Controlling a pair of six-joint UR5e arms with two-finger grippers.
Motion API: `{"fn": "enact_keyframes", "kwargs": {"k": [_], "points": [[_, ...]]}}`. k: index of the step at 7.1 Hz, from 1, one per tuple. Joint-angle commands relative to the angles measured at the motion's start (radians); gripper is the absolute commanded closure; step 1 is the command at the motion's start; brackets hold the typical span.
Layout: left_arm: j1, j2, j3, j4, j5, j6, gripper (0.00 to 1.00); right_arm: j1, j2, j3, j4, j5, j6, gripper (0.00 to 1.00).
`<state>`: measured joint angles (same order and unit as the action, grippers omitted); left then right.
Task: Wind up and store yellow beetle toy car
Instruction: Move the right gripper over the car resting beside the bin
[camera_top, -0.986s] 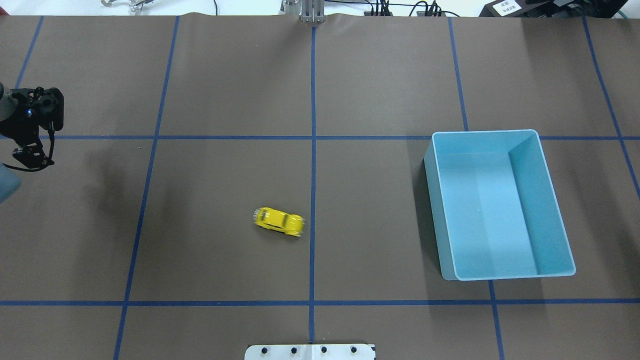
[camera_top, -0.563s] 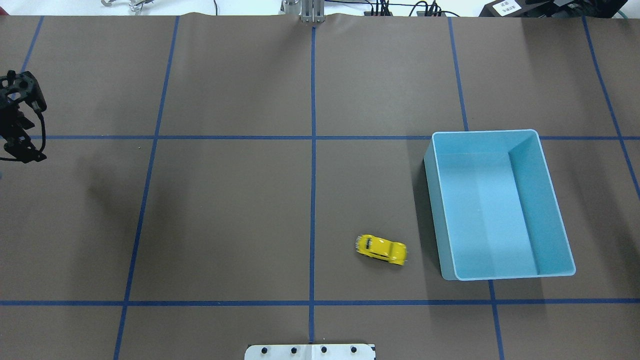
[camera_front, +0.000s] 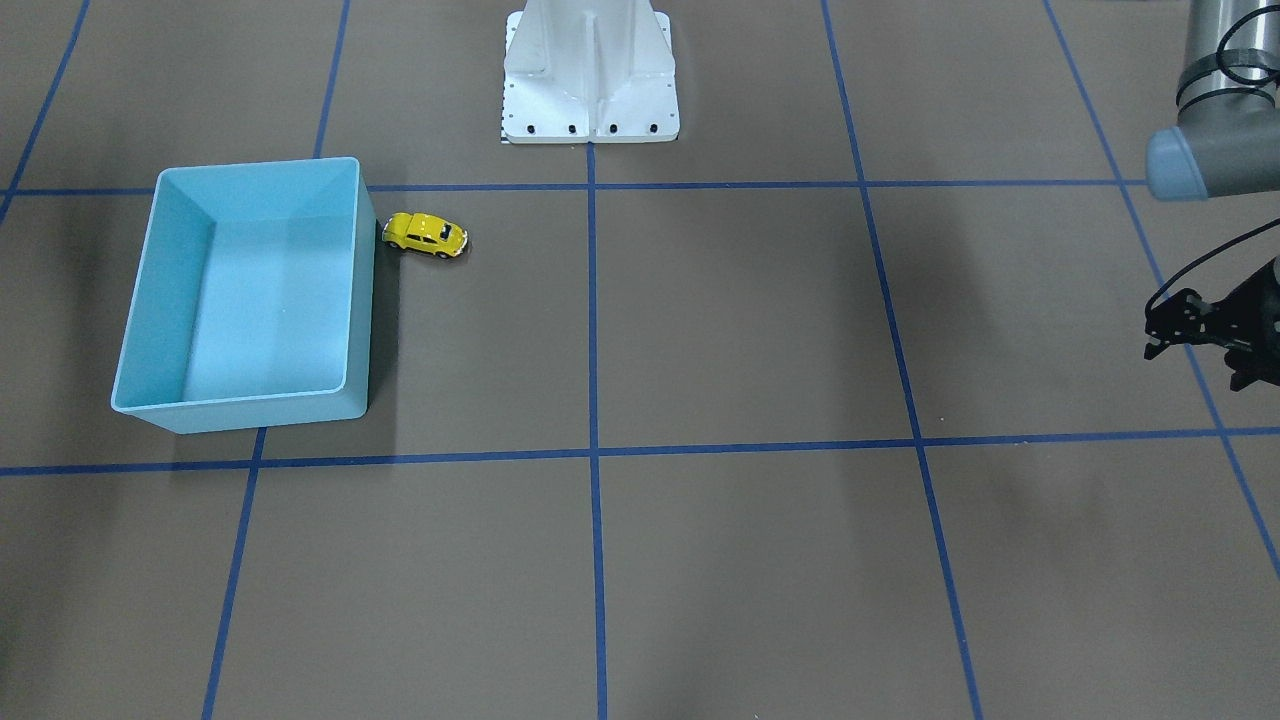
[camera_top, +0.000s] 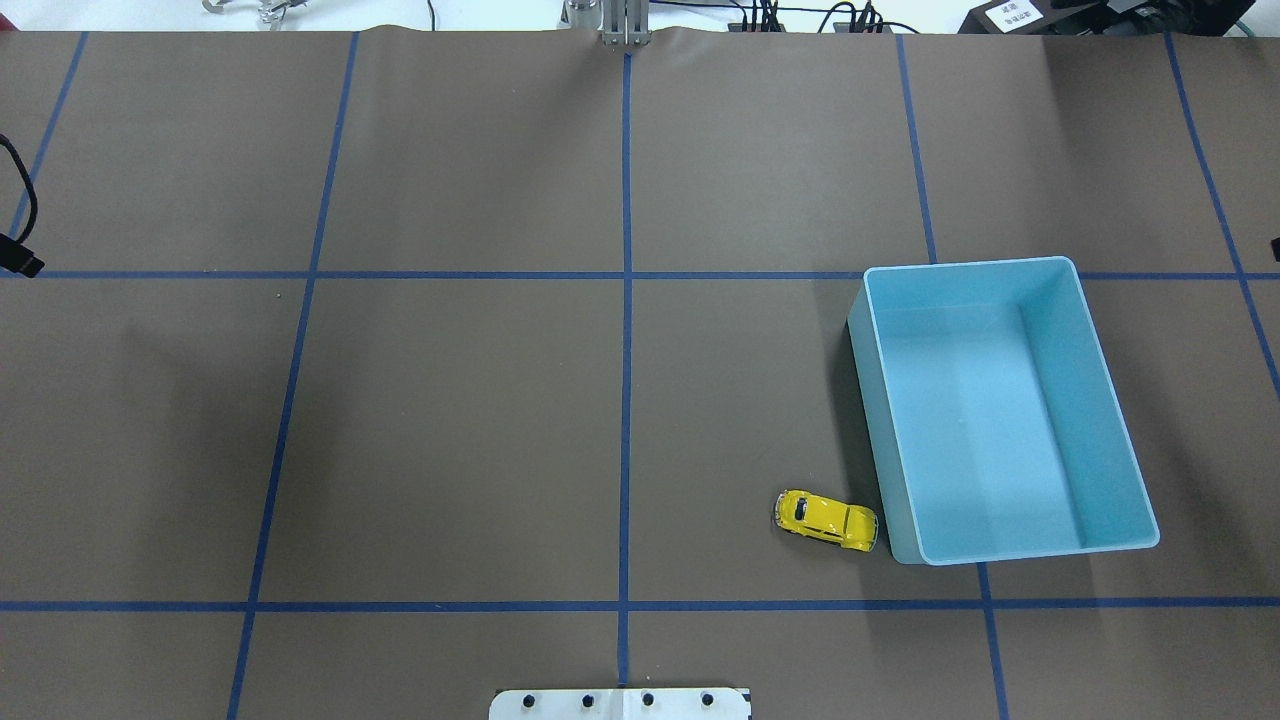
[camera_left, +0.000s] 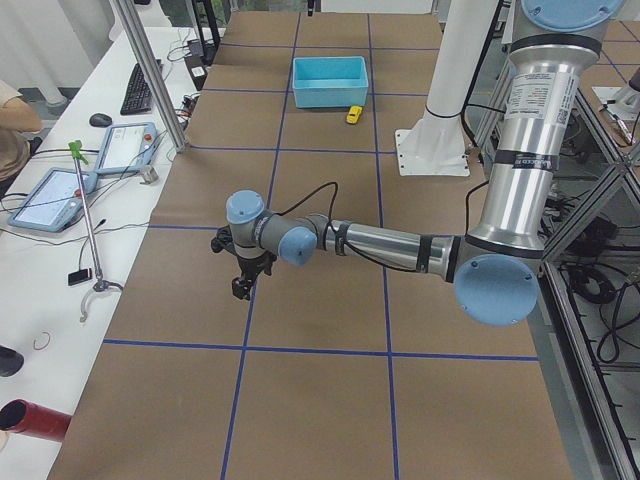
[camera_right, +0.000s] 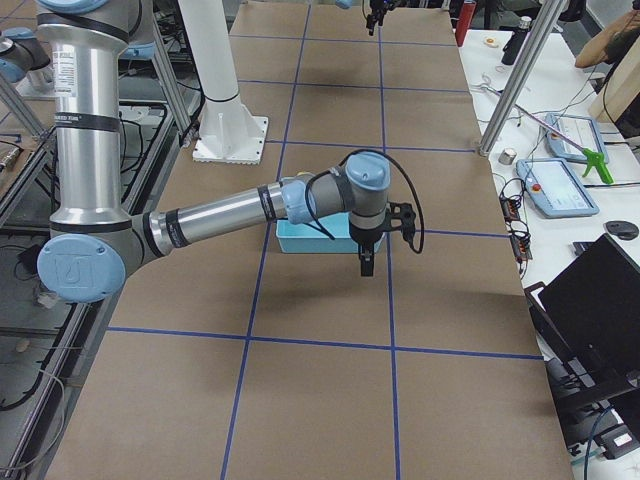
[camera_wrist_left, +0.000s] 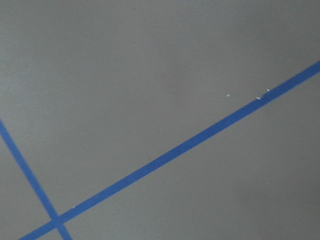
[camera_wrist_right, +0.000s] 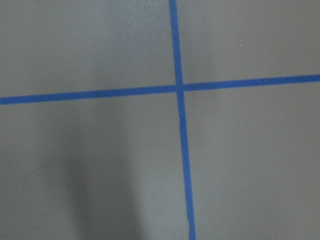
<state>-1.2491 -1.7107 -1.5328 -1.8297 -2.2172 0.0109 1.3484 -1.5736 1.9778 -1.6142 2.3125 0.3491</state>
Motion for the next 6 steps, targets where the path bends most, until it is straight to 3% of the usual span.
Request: {"fn": "enact_keyframes", "kwargs": {"k": [1, 2, 3, 5, 6], "points": [[-0.102, 0.01, -0.006, 0.029, -0.05, -0.032, 0.0, -0.159, 0.094, 0.163, -0.075, 0.063, 0.117, 0.0], [-0.143, 0.011, -0.029, 0.084, -0.058, -0.113, 0.0, -0.245, 0.113, 0.256, -0.078, 0.061, 0.271, 0.0], [-0.156, 0.093, -0.106, 0.075, -0.109, -0.272, 0.0, -0.352, 0.112, 0.376, -0.078, 0.058, 0.407, 0.0], [-0.243, 0.224, -0.188, 0.067, -0.151, -0.301, 0.0, -0.463, 0.09, 0.504, -0.079, 0.05, 0.423, 0.0], [-0.274, 0.3, -0.211, 0.014, -0.173, -0.239, 0.0, -0.553, 0.09, 0.531, -0.079, -0.035, 0.413, 0.0]]}}
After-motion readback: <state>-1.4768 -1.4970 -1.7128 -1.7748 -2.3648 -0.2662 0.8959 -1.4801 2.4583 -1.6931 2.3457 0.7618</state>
